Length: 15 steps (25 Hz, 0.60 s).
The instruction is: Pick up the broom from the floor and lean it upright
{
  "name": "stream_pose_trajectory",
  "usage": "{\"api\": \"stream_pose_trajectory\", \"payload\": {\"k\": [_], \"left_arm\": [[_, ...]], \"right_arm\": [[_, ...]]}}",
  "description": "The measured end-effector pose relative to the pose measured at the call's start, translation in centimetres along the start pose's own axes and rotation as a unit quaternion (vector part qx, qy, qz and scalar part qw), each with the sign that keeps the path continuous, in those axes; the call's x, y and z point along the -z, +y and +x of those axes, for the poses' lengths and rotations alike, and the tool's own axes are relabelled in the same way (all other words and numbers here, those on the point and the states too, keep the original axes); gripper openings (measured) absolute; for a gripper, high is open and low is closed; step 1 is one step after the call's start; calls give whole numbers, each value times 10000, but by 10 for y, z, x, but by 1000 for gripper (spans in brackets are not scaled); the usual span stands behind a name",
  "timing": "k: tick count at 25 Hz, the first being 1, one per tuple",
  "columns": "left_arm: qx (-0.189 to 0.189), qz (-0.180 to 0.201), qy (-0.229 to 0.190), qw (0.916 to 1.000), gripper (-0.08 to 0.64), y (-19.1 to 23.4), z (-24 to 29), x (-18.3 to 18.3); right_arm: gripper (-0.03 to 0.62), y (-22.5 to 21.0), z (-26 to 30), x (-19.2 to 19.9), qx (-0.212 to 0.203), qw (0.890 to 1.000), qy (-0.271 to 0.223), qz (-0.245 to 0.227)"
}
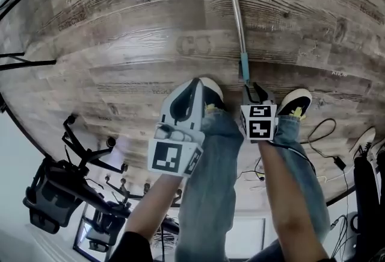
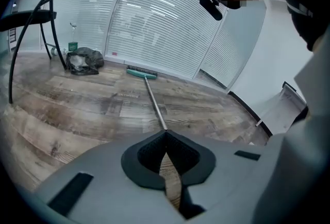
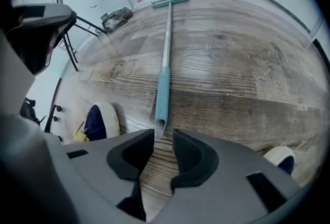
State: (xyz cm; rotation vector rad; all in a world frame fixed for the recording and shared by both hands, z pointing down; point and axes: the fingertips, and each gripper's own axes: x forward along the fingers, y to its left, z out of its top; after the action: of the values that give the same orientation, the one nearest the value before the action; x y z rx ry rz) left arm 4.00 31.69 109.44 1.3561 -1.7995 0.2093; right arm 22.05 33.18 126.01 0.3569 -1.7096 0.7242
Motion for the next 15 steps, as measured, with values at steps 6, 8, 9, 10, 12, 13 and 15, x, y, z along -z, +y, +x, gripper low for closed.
{"api": "stream_pose_trajectory", "payload": {"k": [6,8,9,10,12,13,15], "left_arm": [[49,-38,13,10000,15,3,12,7],[88,-45,31,9999,15,1,15,8],[112,-44,45,9999,15,0,17,9],[130,-43,60,9999,15,-1,18,9],[133,-32,64,9999,15,-1,18,8],[126,-16,59,9999,15,-1,17,7],[105,23,64,9999,15,-1,16,6]], "right_arm": [[119,1,12,4,296,9994,52,-151],[118,-1,15,4,400,9991,102,-118],[113,-3,16,4,474,9987,112,-146],[96,-4,17,4,567,9981,104,-195],[69,-5,16,5,720,9970,61,-267],[67,-5,16,4,755,9968,39,-259],[55,-6,16,4,777,9968,3,-203]]}}
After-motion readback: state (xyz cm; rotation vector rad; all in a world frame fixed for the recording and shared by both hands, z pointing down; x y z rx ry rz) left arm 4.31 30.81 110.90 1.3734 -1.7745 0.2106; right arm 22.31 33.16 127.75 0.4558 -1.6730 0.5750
